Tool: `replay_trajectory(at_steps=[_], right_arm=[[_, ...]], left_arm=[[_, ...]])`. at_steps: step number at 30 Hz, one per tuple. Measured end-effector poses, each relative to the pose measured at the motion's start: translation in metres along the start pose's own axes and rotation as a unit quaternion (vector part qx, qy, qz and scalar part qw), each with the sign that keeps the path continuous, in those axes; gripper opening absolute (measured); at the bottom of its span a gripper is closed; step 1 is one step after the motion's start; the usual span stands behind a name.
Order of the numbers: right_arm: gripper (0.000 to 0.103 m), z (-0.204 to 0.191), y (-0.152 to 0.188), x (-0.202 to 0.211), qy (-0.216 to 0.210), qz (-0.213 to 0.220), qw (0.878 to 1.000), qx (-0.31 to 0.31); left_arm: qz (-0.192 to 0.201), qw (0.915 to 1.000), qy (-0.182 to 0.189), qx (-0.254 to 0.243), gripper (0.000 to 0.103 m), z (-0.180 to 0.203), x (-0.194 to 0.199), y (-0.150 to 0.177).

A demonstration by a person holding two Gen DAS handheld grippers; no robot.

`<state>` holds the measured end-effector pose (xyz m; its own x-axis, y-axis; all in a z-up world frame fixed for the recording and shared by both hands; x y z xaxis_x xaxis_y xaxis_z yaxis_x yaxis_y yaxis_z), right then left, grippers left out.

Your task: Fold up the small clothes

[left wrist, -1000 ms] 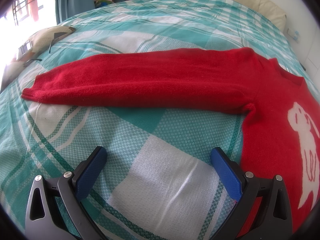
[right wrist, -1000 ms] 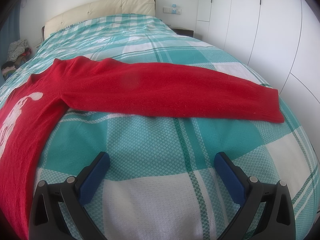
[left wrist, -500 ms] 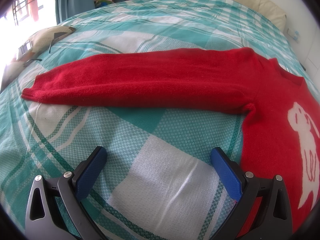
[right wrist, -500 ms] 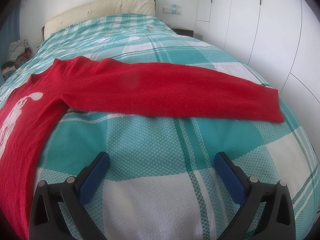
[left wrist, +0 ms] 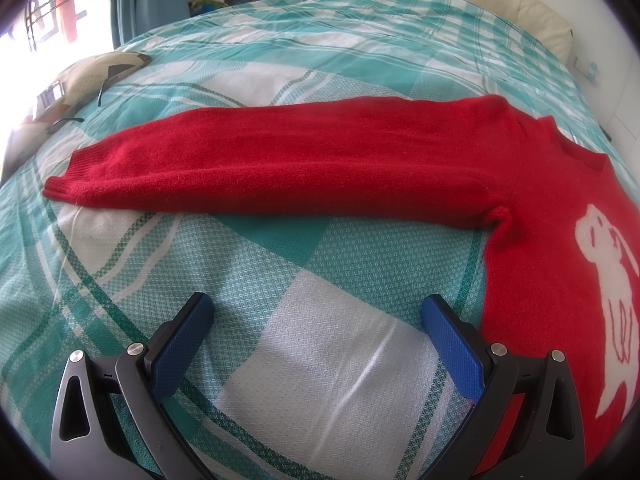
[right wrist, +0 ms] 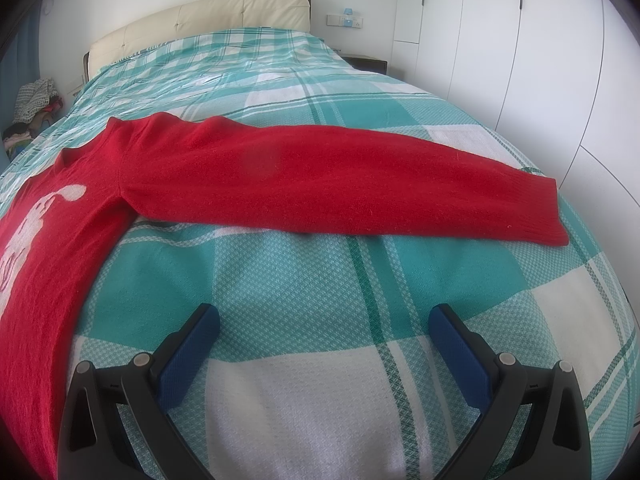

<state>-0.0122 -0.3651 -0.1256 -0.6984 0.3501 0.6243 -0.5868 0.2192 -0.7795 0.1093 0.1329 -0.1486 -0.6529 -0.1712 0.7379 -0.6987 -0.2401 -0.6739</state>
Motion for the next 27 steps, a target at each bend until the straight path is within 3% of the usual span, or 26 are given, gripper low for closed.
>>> replay_trajectory(at_steps=[20, 22, 23, 25, 26, 27], right_arm=[[0.103, 0.000, 0.000, 0.002, 0.000, -0.002, 1.000, -0.002], [0.103, 0.000, -0.005, 0.005, -0.023, -0.015, 1.000, -0.013], [0.102, -0.001, -0.009, 0.009, -0.055, -0.014, 0.998, -0.031], [0.102, 0.001, -0.024, 0.017, -0.090, 0.004, 0.995, -0.051], [0.102, 0.002, -0.031, 0.018, -0.061, 0.017, 0.998, -0.031], [0.103, 0.003, -0.038, 0.017, -0.003, 0.031, 0.999, 0.012]], left_arm=[[0.000, 1.0000, 0.000, 0.000, 0.103, 0.000, 0.000, 0.000], [0.000, 1.0000, -0.001, 0.000, 0.103, 0.000, 0.000, 0.000], [0.000, 1.0000, 0.000, 0.000, 0.103, 0.000, 0.000, 0.000], [0.000, 1.0000, 0.000, 0.000, 0.103, 0.000, 0.000, 0.000], [0.000, 1.0000, 0.000, 0.000, 0.103, 0.000, 0.000, 0.000], [0.000, 1.0000, -0.001, 0.000, 0.103, 0.000, 0.000, 0.000]])
Point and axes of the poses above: each gripper's, at about its wrist camera, not at the fingertips, and x roughly against the way its jaws point, z to its right, y to its underside, the point moved 6 cm from there along -x, roughly the way its jaws point, and after that the axes turned 7 degrees about z, right-handed, at the moved point
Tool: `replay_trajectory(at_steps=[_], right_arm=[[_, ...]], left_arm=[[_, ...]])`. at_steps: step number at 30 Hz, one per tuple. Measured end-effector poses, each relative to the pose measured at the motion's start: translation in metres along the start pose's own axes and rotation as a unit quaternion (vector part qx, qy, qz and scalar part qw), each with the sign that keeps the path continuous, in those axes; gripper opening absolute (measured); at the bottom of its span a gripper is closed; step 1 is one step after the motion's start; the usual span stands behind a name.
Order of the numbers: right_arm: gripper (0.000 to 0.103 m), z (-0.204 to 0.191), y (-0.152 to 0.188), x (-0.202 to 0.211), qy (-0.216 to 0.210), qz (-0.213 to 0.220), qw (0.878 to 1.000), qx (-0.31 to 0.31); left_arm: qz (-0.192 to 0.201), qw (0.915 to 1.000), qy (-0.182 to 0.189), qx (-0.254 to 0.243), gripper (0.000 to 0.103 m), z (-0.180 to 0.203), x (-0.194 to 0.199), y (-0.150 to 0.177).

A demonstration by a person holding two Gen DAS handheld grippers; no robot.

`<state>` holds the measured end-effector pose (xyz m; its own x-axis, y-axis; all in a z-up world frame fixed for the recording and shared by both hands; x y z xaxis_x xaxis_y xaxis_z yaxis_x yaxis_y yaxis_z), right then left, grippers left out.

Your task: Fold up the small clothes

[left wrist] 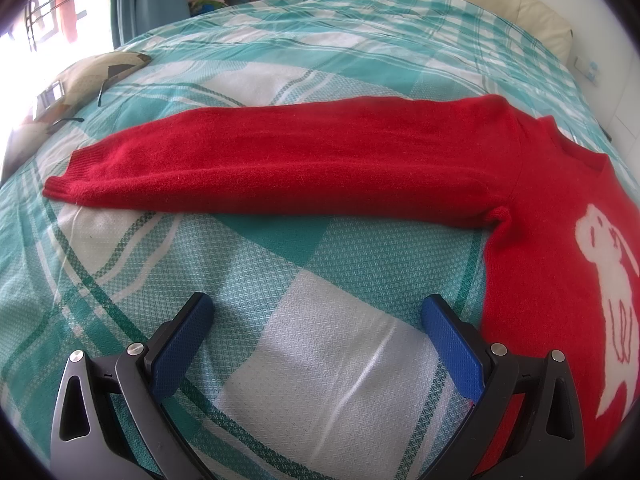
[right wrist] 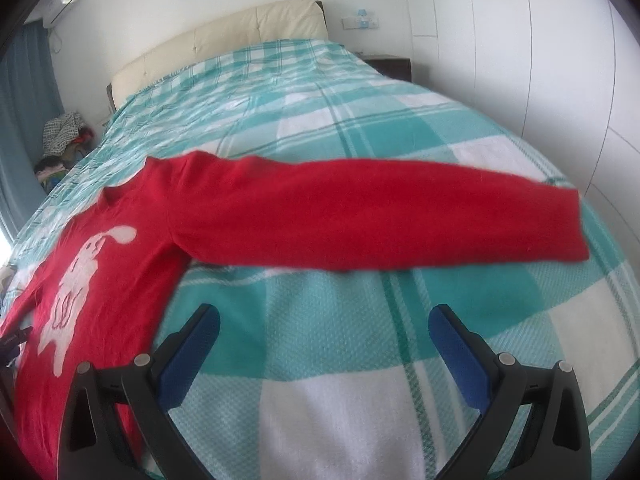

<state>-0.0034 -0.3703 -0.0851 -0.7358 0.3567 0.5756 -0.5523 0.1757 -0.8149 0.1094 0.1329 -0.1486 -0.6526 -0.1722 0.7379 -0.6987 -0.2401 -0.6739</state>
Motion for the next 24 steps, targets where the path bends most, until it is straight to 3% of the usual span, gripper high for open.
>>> replay_trajectory(at_steps=[1, 3, 5, 12, 24], right_arm=[[0.103, -0.002, -0.003, -0.004, 0.051, 0.009, 0.997, 0.050], [0.103, -0.007, 0.009, -0.024, 0.104, -0.006, 0.987, 0.122], [0.102, -0.008, 0.025, -0.044, 0.096, -0.043, 0.986, 0.127], [0.103, 0.020, 0.025, -0.048, 0.019, -0.072, 0.997, 0.031], [0.103, 0.017, 0.026, -0.047, 0.021, -0.074, 0.997, 0.032]], left_arm=[[0.000, 1.0000, 0.000, 0.000, 0.103, 0.000, 0.000, 0.000], [0.000, 1.0000, 0.000, 0.000, 0.103, 0.000, 0.000, 0.000], [0.000, 1.0000, 0.000, 0.000, 0.103, 0.000, 0.000, 0.000], [-0.001, 1.0000, 0.001, 0.001, 0.103, 0.000, 0.000, 0.000], [-0.002, 1.0000, 0.001, 0.002, 0.103, 0.000, 0.000, 0.000]])
Point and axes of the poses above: each gripper's, at about its wrist camera, not at the fingertips, and x roughly against the way its jaws point, z to its right, y to its underside, the point moved 6 cm from there along -x, roughly the way its jaws point, and after that the axes turned 7 degrees about z, right-handed, at the moved point
